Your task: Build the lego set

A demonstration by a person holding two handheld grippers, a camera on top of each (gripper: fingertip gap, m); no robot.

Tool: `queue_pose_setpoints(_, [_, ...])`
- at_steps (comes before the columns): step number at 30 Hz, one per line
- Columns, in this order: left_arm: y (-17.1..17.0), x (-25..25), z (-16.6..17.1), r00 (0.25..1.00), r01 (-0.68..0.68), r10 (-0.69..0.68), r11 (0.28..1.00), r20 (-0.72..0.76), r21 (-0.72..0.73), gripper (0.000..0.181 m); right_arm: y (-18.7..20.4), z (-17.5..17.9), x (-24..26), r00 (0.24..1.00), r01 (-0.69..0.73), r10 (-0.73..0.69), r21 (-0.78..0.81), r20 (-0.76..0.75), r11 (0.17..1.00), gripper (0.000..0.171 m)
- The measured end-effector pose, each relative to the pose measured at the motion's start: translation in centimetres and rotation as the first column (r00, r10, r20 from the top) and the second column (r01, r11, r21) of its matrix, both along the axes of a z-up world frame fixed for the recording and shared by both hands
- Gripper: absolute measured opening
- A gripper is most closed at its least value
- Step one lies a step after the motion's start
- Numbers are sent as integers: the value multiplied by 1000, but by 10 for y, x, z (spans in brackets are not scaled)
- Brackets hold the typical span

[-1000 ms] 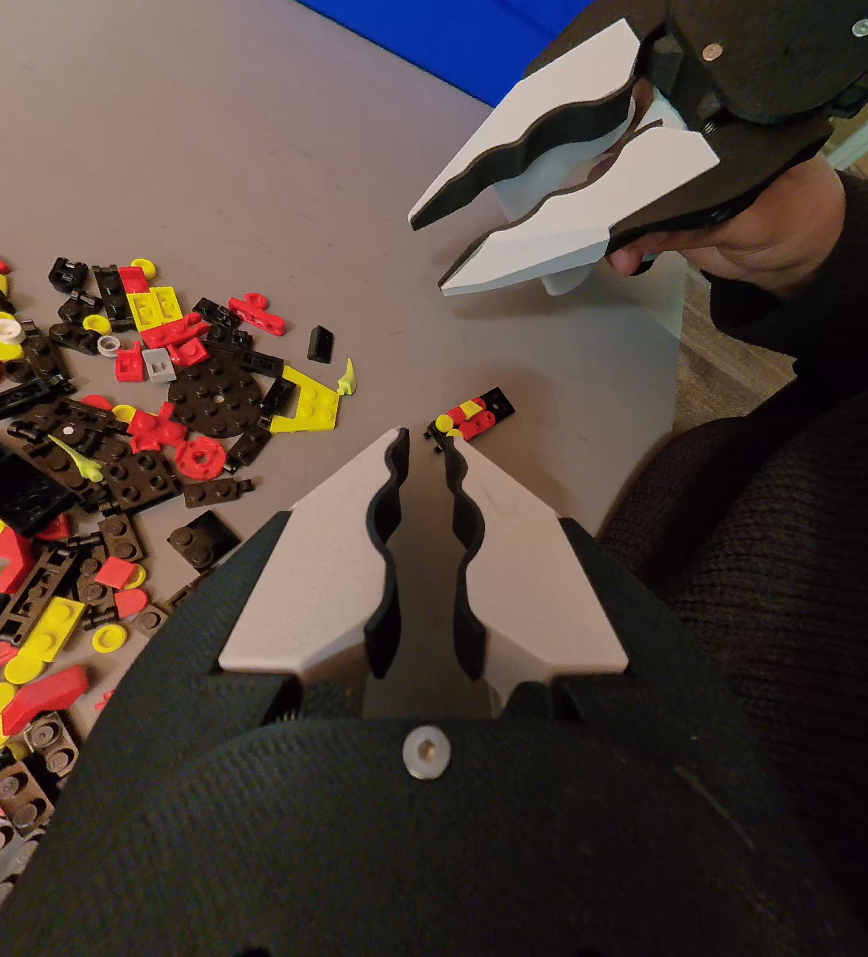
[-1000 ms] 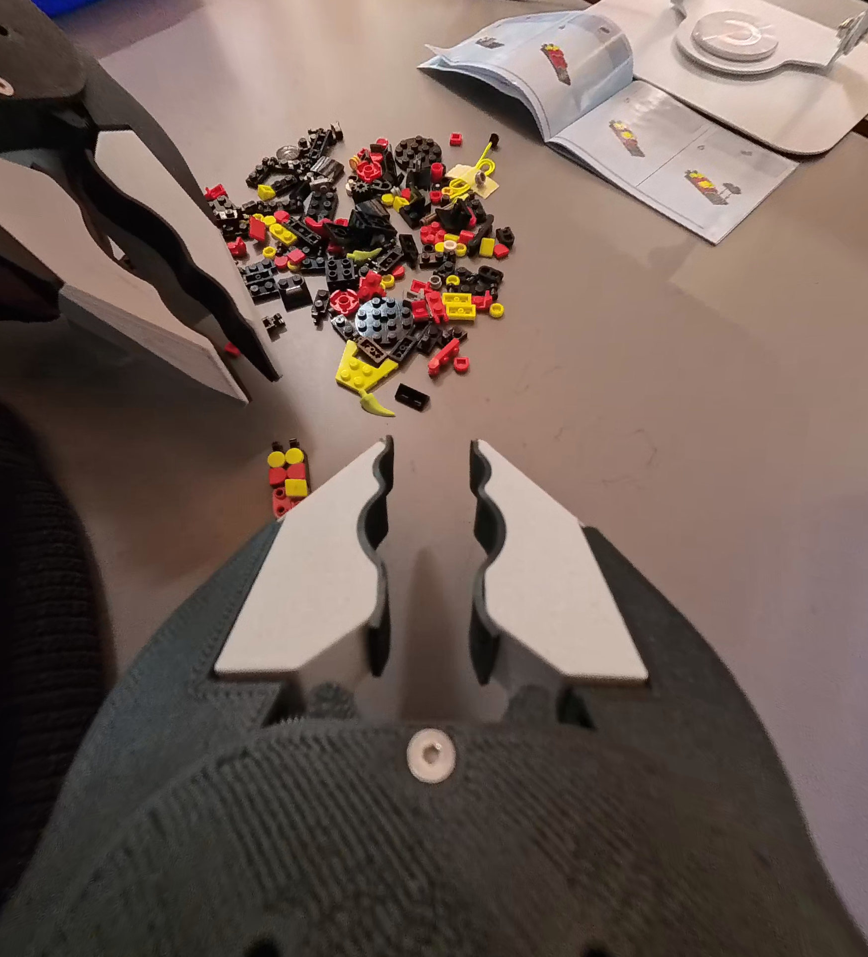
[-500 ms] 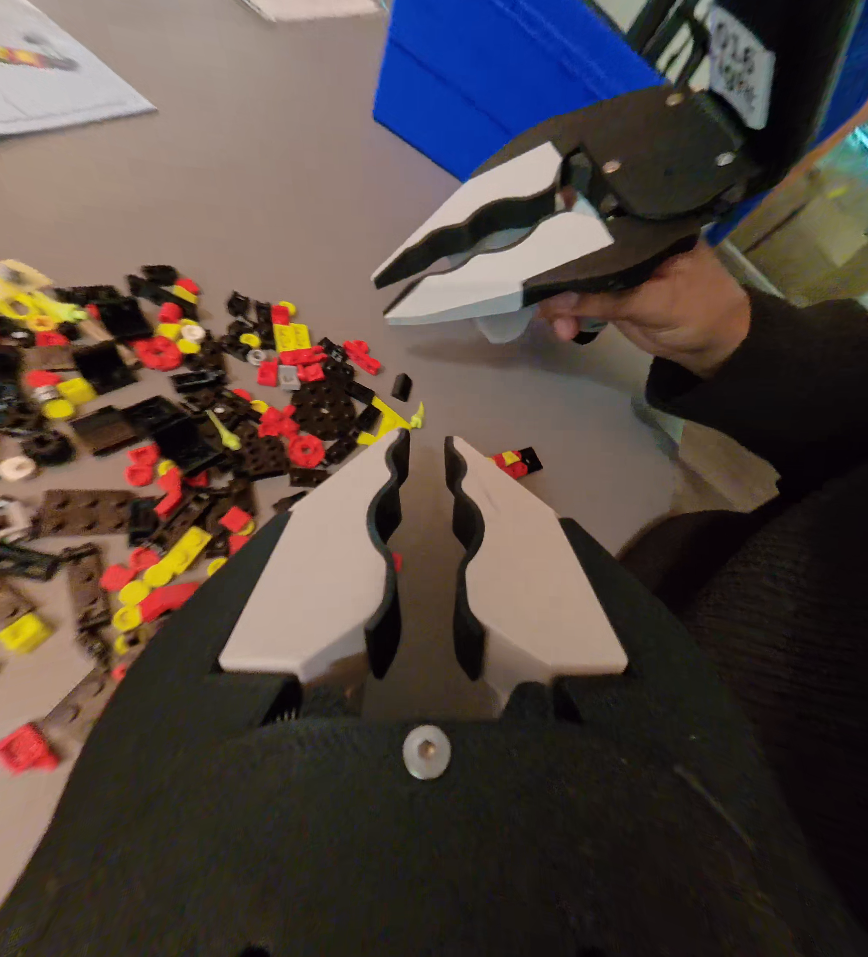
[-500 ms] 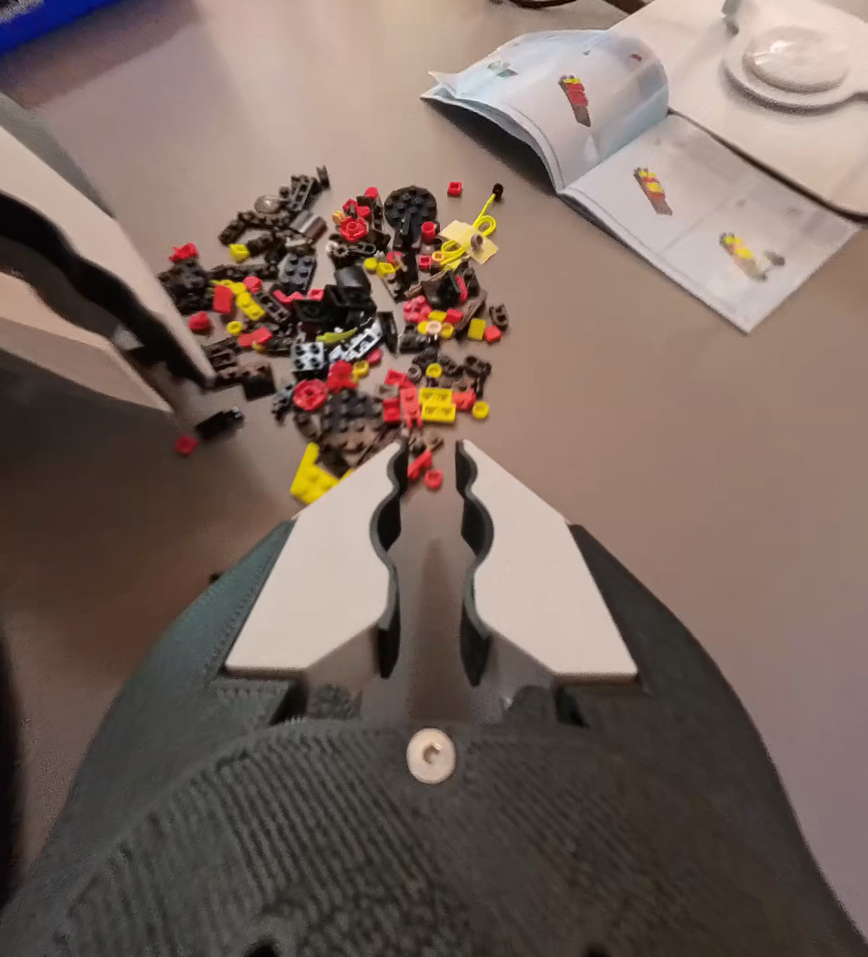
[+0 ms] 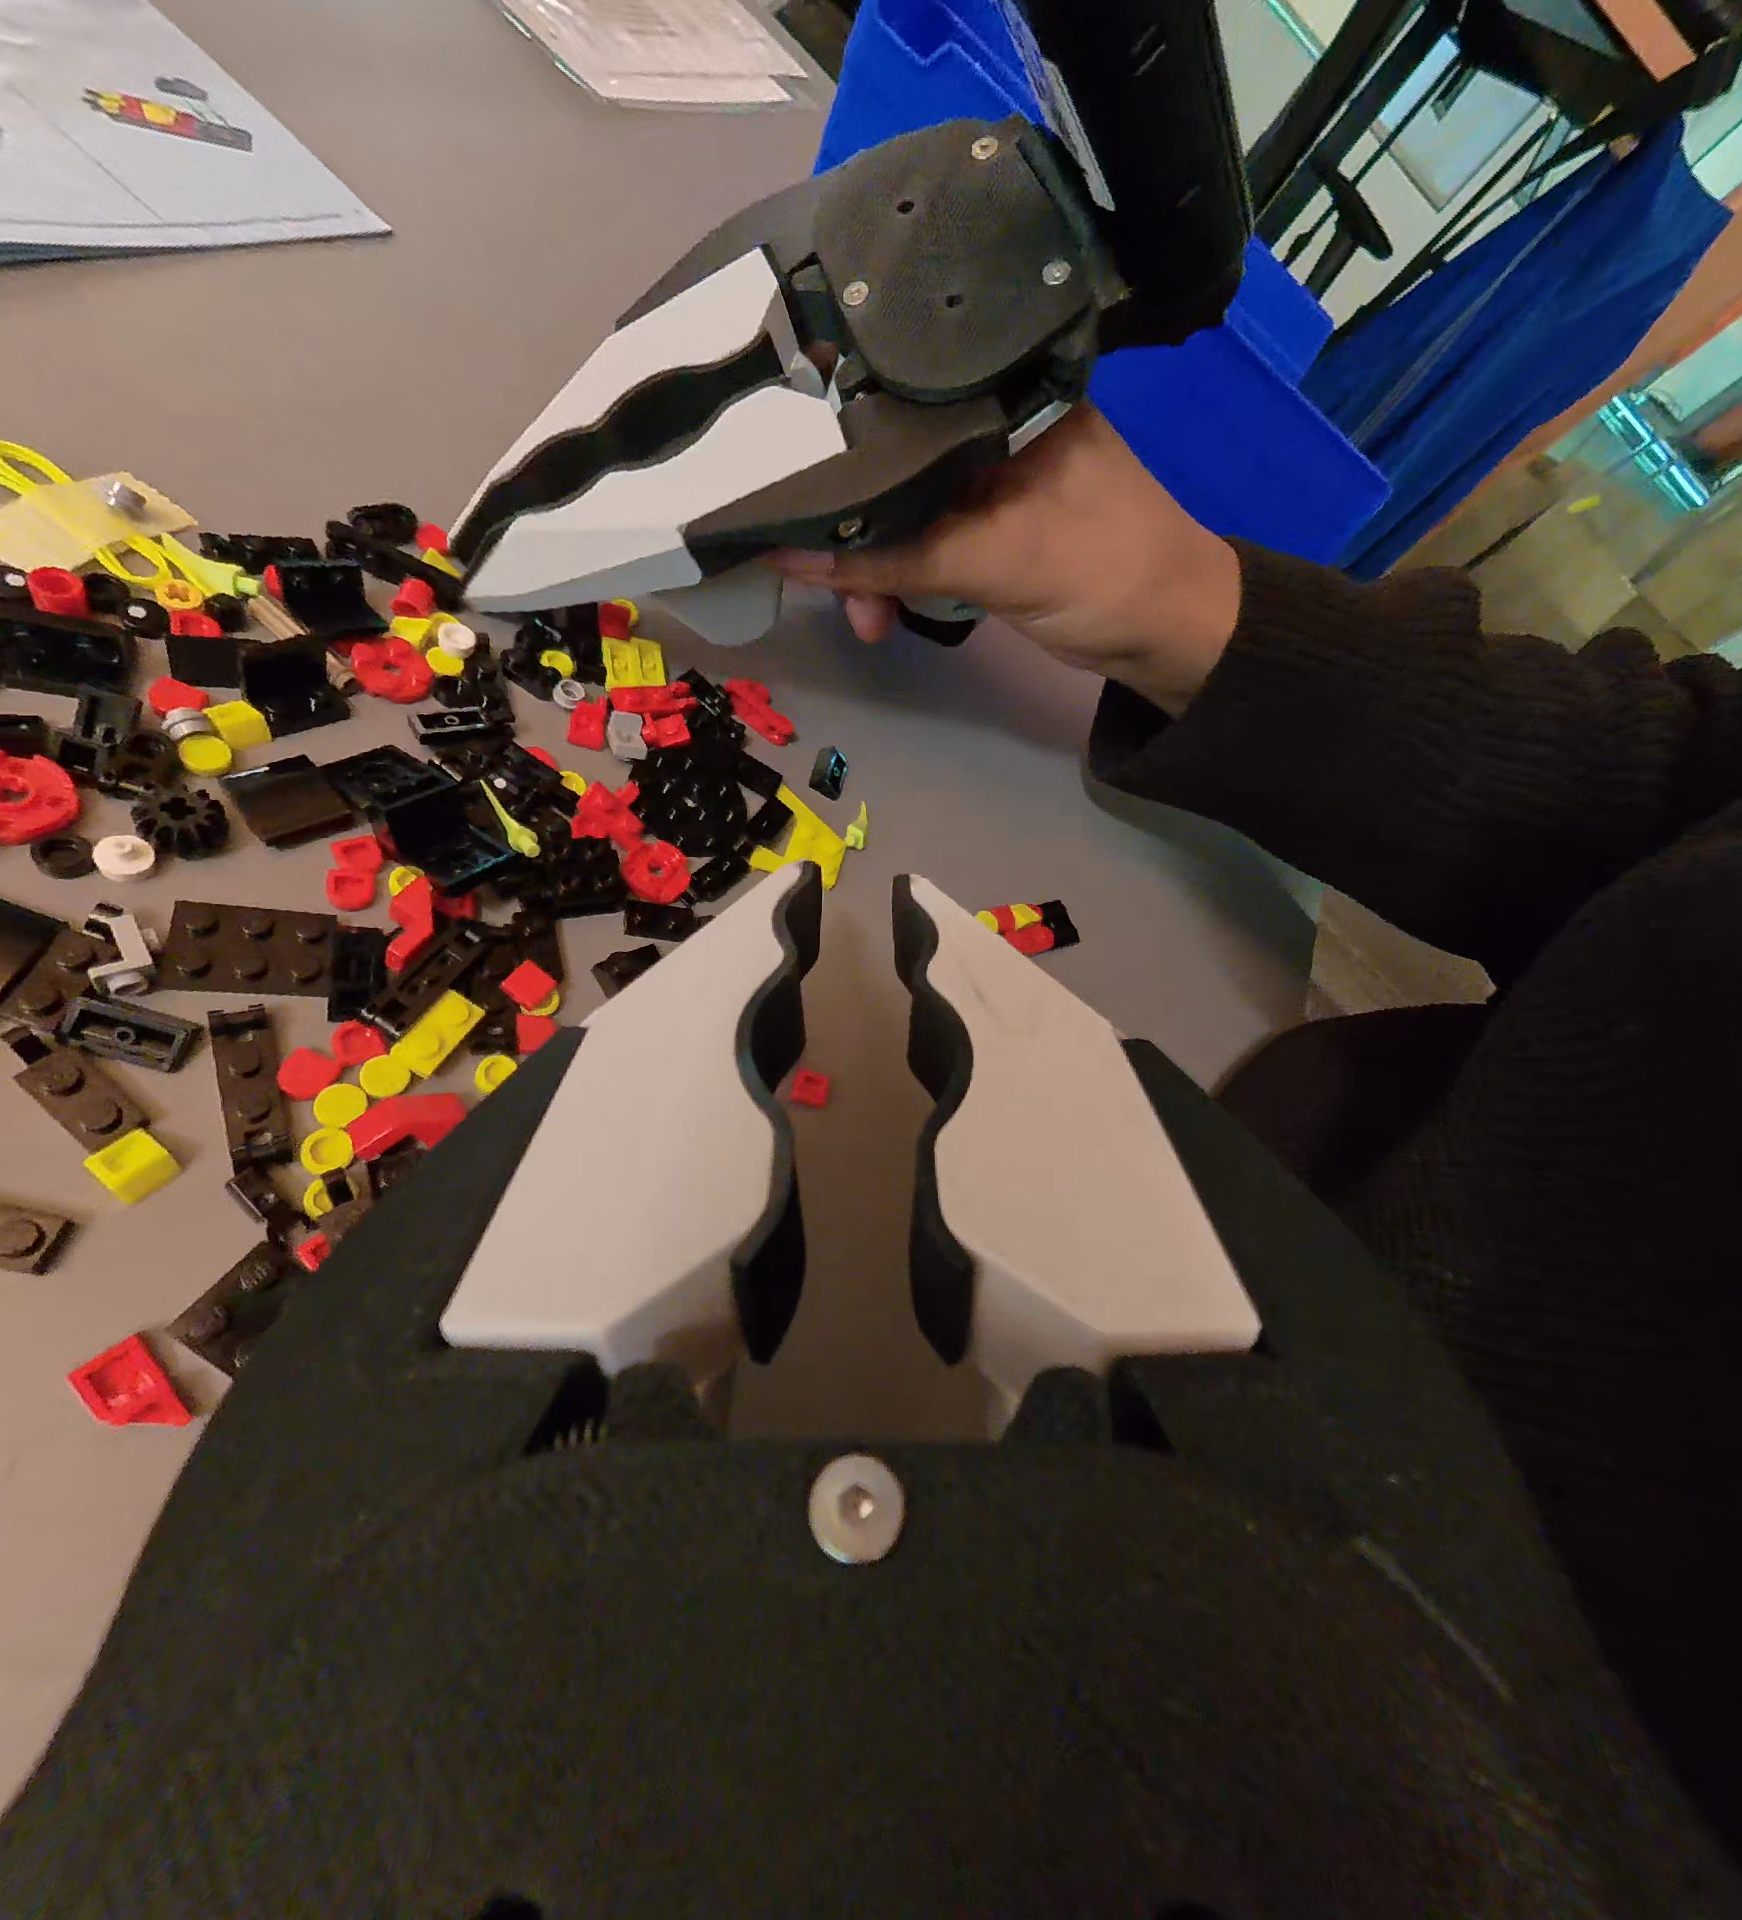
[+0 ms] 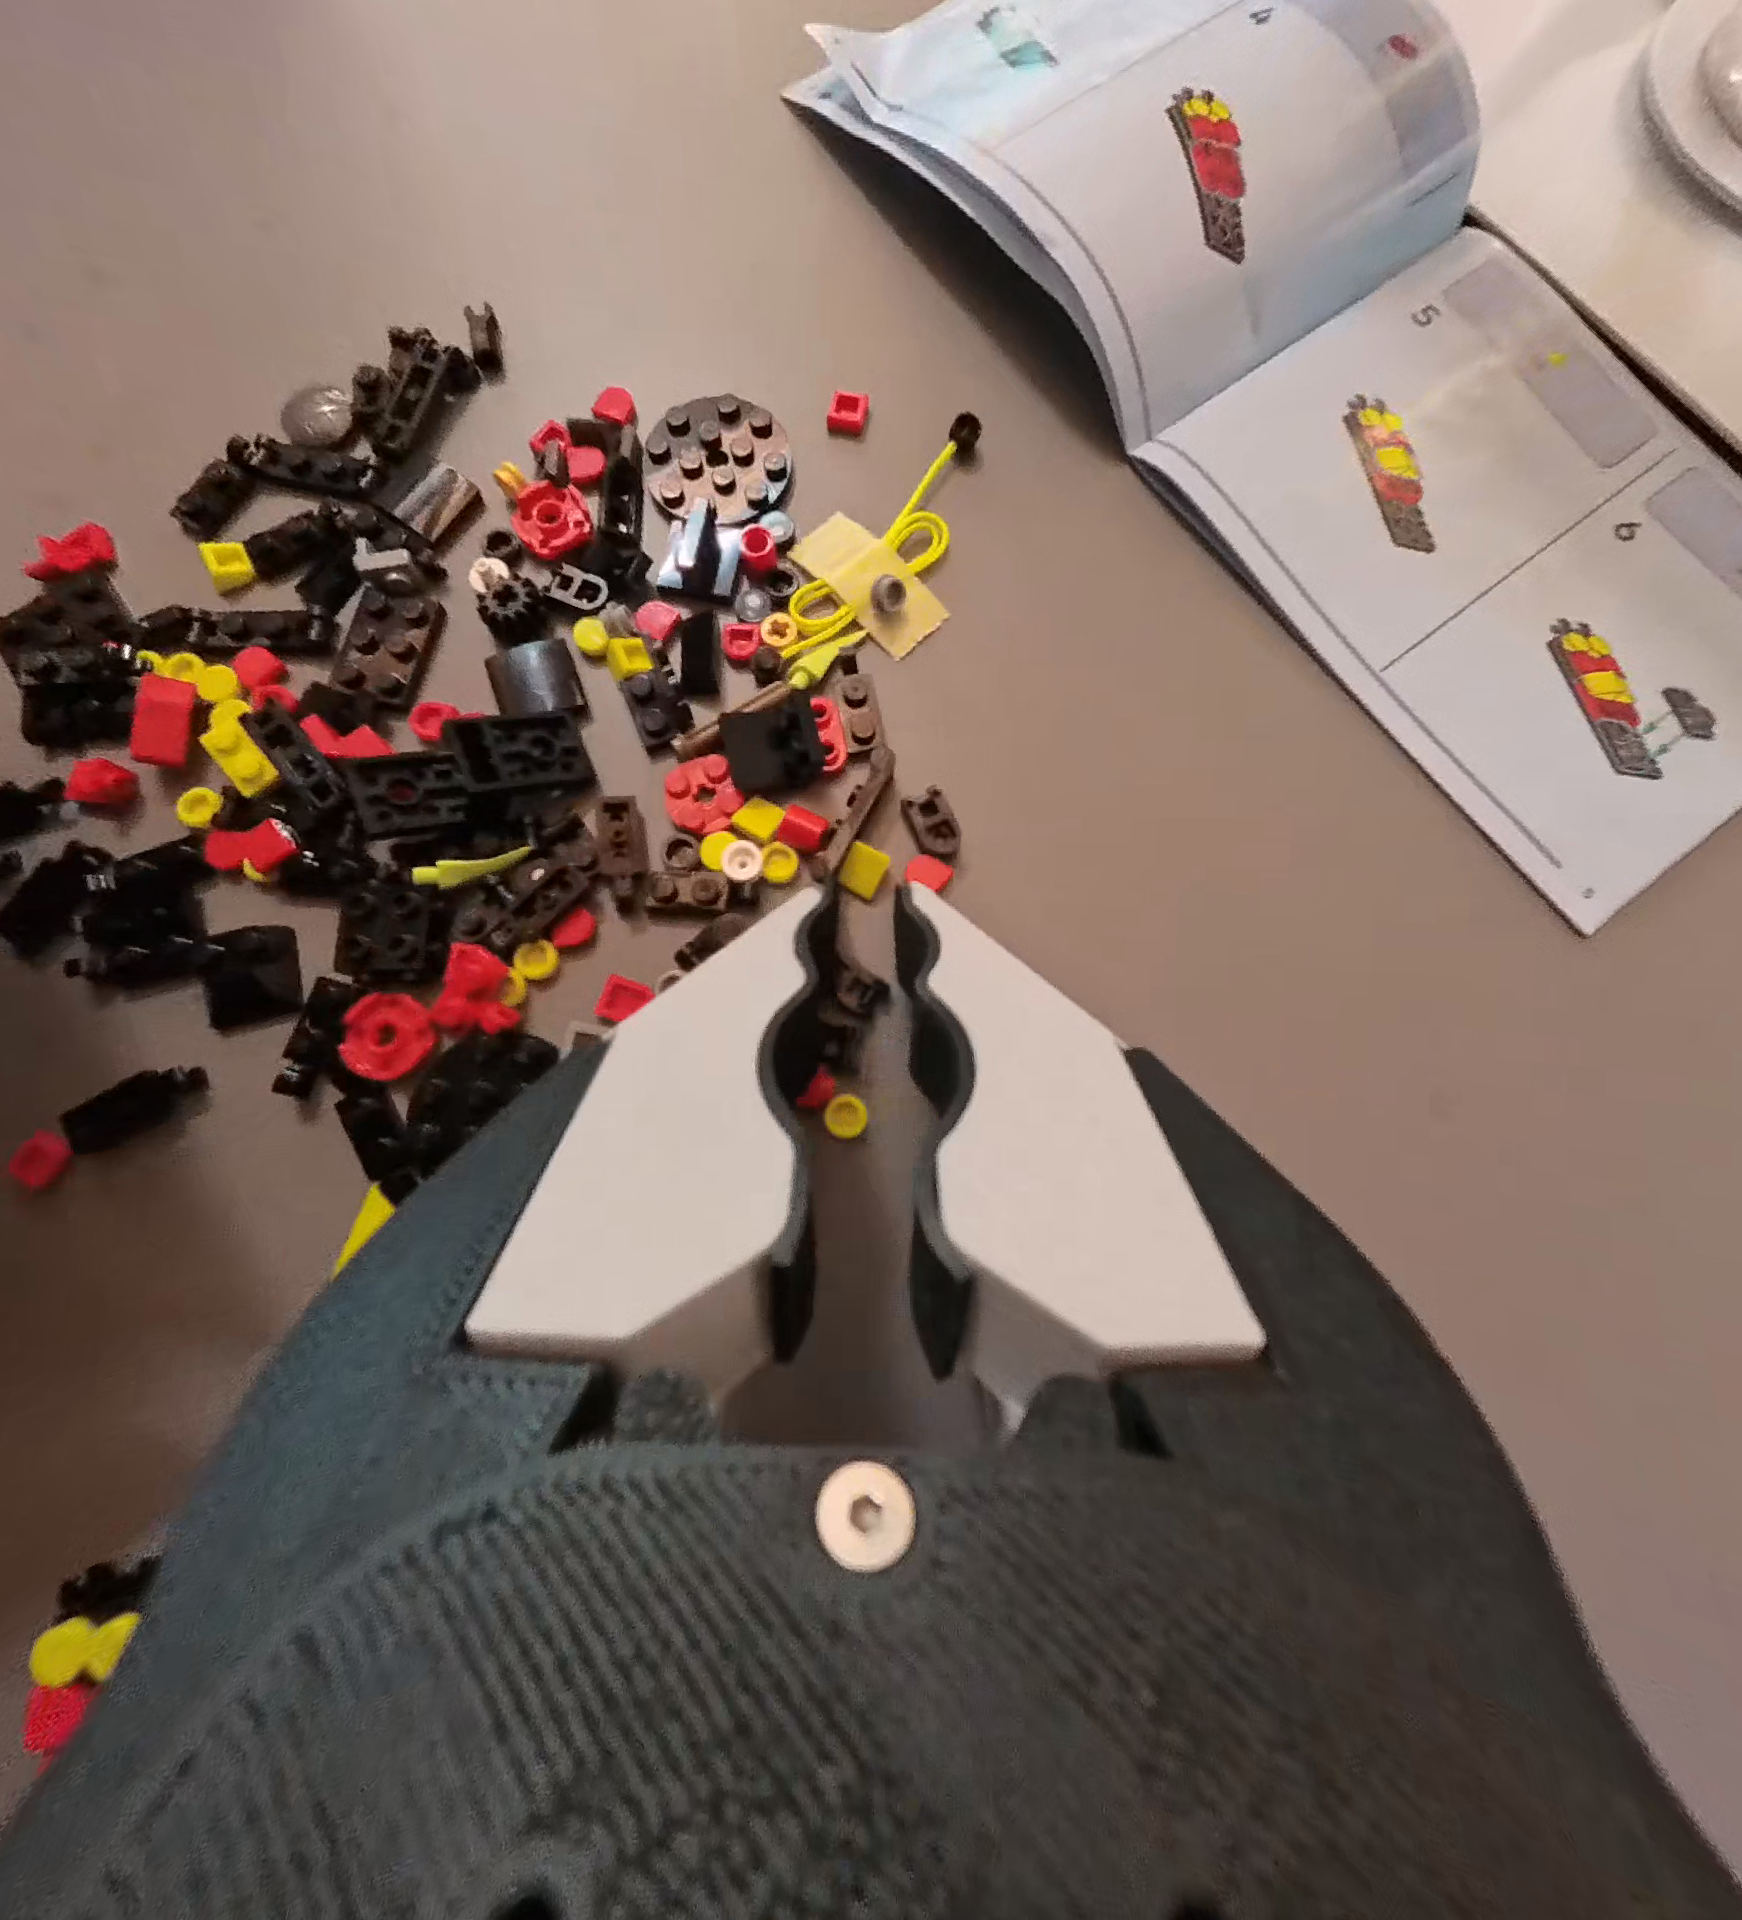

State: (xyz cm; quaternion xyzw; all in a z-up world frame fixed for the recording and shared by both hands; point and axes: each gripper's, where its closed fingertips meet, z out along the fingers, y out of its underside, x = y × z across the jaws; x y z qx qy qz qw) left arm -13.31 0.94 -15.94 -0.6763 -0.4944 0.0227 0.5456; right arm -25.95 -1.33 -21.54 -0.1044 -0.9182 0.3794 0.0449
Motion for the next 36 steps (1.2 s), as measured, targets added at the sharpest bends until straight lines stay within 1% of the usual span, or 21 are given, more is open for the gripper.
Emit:
queue_pose_setpoints(3, [-1, -2, 0, 1000, -5, 5, 1000, 14, 21, 12, -1, 0, -2, 1000, -6, 7, -15, 15, 1000, 12])
queue_pose_setpoints(7, [0, -1, -1, 1000, -4, 3, 1000, 22, 30, 12, -7, 1, -1, 999, -40, 40, -24, -11, 999, 15])
queue_pose_setpoints(10, [1, 0, -1, 1000, 2, -3, 1000, 19, 20, 12, -10, 1, 3, 996, -75, 74, -11, -48, 997, 10])
queue_pose_setpoints(13, [1, 0, -1, 1000, 6, -6, 1000, 17, 15, 12, -9, 2, 3, 993, -80, 81, 11, -82, 997, 8])
queue_pose_setpoints(16, [1, 1, -1, 1000, 5, -6, 1000, 14, 13, 12, -5, 15, 3, 989, -76, 73, -18, -129, 997, 8])
queue_pose_setpoints(19, [2, 1, -3, 1000, 11, -11, 1000, 15, 0, 12, 8, 42, 4, 985, -41, 28, -74, -168, 996, 7])
queue_pose_setpoints(22, [5, 4, -6, 999, 30, -30, 999, 12, -29, 13, 31, 69, 14, 982, 8, -30, -122, -184, 993, 7])
queue_pose_setpoints(24, [12, 8, -11, 998, 66, -65, 996, 19, -56, 14, 51, 79, 32, 983, 40, -67, -158, -170, 987, 7])
queue_pose_setpoints(26, [30, 16, -15, 991, 130, -128, 990, 43, -50, 16, 68, 84, 61, 986, 22, -59, -231, -154, 973, 7])
queue_pose_setpoints(28, [56, 27, -15, 976, 209, -207, 977, 63, -33, 21, 84, 80, 94, 992, -12, -23, -276, -125, 961, 7])
queue_pose_setpoints(30, [75, 33, -19, 965, 261, -259, 961, 37, -95, 26, 98, 66, 128, 997, -72, 58, -265, -60, 961, 7])
queue_pose_setpoints(31, [80, 32, -24, 961, 276, -277, 948, 15, -161, 29, 104, 57, 143, 995, -97, 93, -243, -27, 965, 7])
queue_pose_setpoints(33, [82, 25, -37, 962, 253, -271, 921, -20, -297, 33, 114, 39, 160, 991, -132, 135, -176, 8, 975, 7])
queue_pose_setpoints(34, [83, 22, -42, 964, 245, -266, 911, -18, -331, 34, 117, 30, 164, 988, -150, 152, -134, 11, 980, 7])
queue_pose_setpoints(36, [90, 22, -48, 962, 263, -273, 908, 15, -325, 35, 121, 16, 166, 984, -177, 178, -49, 17, 983, 8])
